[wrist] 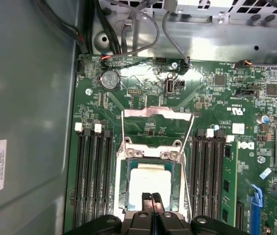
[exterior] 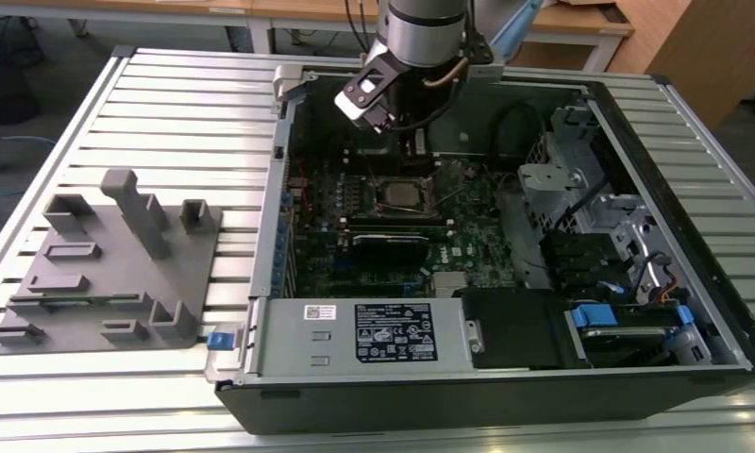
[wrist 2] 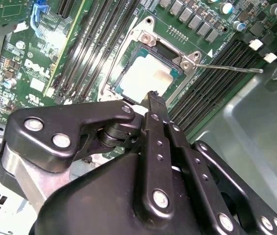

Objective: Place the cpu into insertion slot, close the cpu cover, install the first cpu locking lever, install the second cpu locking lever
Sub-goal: 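Close the cpu cover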

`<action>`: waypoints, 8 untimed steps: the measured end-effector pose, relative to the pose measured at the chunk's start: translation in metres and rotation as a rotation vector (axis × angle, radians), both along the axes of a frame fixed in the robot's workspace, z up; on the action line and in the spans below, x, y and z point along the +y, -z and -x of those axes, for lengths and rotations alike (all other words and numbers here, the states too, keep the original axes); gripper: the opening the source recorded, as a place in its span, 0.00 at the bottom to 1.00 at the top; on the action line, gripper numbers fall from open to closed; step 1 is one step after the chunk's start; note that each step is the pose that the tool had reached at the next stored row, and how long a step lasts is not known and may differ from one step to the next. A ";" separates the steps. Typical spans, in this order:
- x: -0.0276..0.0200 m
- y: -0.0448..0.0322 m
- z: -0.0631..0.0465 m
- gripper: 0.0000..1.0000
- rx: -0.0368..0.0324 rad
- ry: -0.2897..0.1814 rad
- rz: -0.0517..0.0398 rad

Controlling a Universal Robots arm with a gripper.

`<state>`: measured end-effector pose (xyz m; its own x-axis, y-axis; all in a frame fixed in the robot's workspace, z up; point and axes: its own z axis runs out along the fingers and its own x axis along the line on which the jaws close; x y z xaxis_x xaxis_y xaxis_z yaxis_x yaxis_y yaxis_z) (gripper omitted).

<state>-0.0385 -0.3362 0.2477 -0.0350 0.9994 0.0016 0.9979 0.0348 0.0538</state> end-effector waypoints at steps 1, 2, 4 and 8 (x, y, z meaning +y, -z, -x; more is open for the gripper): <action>0.0000 -0.0014 0.000 0.11 0.0000 0.000 0.0000; 0.0000 -0.0027 0.000 0.11 0.0000 0.000 -0.0001; 0.0000 -0.0047 0.000 0.11 0.0000 0.000 0.0000; 0.0000 -0.0049 0.000 0.11 -0.0001 0.000 -0.0003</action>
